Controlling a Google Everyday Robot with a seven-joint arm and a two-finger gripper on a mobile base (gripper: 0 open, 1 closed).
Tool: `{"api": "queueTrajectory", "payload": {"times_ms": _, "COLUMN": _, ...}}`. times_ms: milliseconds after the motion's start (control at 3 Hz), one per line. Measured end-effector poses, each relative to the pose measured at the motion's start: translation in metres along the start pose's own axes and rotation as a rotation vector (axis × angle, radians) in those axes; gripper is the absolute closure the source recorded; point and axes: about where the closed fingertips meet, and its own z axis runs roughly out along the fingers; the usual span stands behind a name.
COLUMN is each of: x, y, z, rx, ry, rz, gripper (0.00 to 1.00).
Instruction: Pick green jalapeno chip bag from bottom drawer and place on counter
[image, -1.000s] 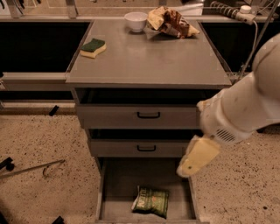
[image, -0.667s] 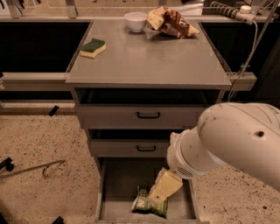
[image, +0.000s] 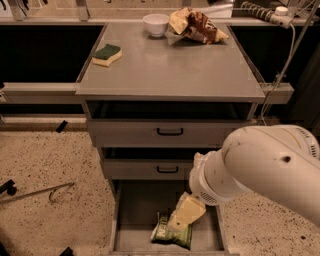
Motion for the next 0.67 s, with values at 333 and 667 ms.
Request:
{"api": "queueTrajectory", "payload": {"times_ms": 333, "x": 0.014, "y": -0.013, "z": 0.064, "rx": -0.005, "ry": -0.009, "rz": 0.04, "gripper": 0.0}}
{"api": "queueTrajectory", "payload": {"times_ms": 667, "x": 0.026, "y": -0.043, "z": 0.149, "rx": -0.004, "ry": -0.042, "rz": 0.069, "gripper": 0.0}}
